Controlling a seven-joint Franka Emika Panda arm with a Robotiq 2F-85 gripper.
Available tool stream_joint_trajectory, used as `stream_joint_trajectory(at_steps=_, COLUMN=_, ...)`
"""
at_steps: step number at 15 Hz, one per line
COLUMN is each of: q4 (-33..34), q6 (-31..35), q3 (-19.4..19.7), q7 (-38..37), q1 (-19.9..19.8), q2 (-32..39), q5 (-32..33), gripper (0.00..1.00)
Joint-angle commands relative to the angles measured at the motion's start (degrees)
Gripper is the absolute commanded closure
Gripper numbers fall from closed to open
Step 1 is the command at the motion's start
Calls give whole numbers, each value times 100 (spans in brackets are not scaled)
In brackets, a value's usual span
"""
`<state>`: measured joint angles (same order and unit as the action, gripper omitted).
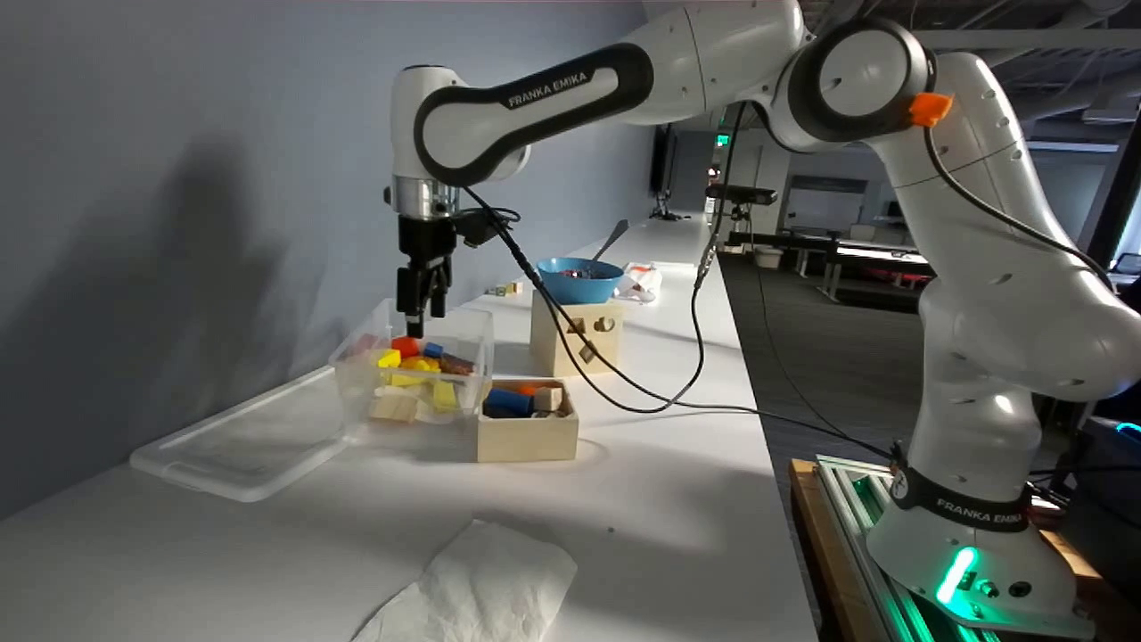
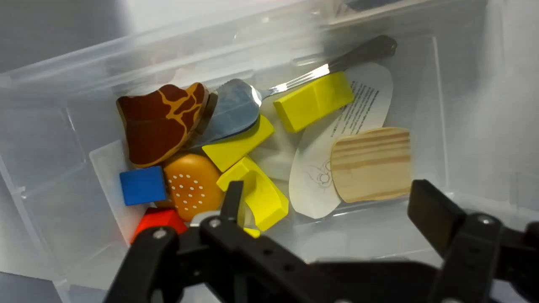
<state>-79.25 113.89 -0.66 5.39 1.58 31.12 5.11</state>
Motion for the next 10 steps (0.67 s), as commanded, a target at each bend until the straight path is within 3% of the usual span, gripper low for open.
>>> stream_joint_trajectory(at_steps=1, q4=13, q6=10, q3=68, q7=-115, q1=183, q2=94, q5=349, gripper=0)
stream_joint_trajectory(at_steps=10, q4=-185, q6=233, q3=-315, q7=279, q1=633, q2=588, q5=390, gripper=0)
